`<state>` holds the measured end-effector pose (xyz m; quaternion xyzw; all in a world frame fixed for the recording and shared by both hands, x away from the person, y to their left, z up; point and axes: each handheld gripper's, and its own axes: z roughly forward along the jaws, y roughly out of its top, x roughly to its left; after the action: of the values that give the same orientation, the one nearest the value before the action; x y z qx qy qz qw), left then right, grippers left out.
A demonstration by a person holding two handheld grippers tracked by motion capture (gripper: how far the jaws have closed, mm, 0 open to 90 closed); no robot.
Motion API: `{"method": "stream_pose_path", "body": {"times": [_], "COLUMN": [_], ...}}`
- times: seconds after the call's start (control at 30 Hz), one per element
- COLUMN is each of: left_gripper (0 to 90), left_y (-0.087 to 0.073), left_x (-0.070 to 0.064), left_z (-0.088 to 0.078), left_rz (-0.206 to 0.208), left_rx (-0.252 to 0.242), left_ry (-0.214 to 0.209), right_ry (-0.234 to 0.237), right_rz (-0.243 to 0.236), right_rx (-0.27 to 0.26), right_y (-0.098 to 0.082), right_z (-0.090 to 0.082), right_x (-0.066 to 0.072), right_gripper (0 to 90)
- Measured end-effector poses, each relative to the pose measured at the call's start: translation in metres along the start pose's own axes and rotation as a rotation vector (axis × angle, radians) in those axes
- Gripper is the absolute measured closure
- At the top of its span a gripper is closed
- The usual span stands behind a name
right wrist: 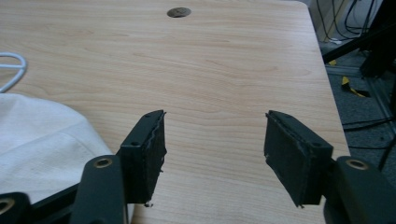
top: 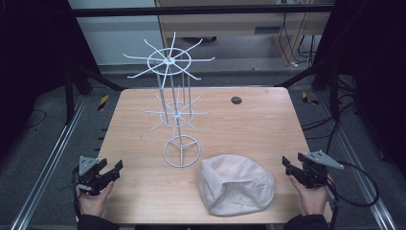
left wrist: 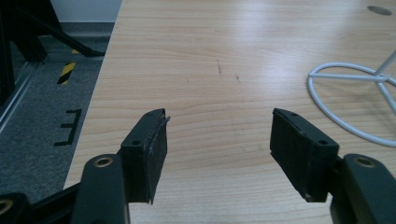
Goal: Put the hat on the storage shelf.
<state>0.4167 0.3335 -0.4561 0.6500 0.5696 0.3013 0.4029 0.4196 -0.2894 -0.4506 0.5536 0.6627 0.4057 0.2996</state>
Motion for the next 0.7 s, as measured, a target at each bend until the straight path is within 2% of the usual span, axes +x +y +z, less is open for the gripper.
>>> {"method": "stream_pose_path", "body": {"times": [0.33,0.53,0.57,0.63,0.67,0.7], "left_gripper": [43.0,45.4,45.7,46.0,46.5,46.8], "left_y": [0.0,0.0,0.0,0.0,0.0,0.0], "left_x": [-0.002,-0.004,-0.004,-0.004,-0.005,-0.005], "left_z": [-0.003,-0.003,-0.003,-0.003,-0.003,-0.003], "left_rz": [0.017,0.027,0.027,0.03,0.032,0.032], "left_rx": [0.019,0.038,0.038,0.042,0.045,0.045], "left_ry": [-0.006,-0.009,-0.009,-0.008,-0.01,-0.01], "right_ry": [0.084,0.173,0.185,0.198,0.224,0.224], "right_rz": [-0.013,-0.068,-0.088,-0.096,-0.116,-0.116], "right_rx": [0.033,0.044,0.048,0.053,0.056,0.056], "right_y": [0.01,0.021,0.022,0.023,0.025,0.025], "right_z": [-0.008,-0.017,-0.018,-0.02,-0.023,-0.023], "right_x": [0.012,0.03,0.032,0.035,0.041,0.041], "right_gripper": [51.9,68.0,70.6,73.2,78.4,78.4]}}
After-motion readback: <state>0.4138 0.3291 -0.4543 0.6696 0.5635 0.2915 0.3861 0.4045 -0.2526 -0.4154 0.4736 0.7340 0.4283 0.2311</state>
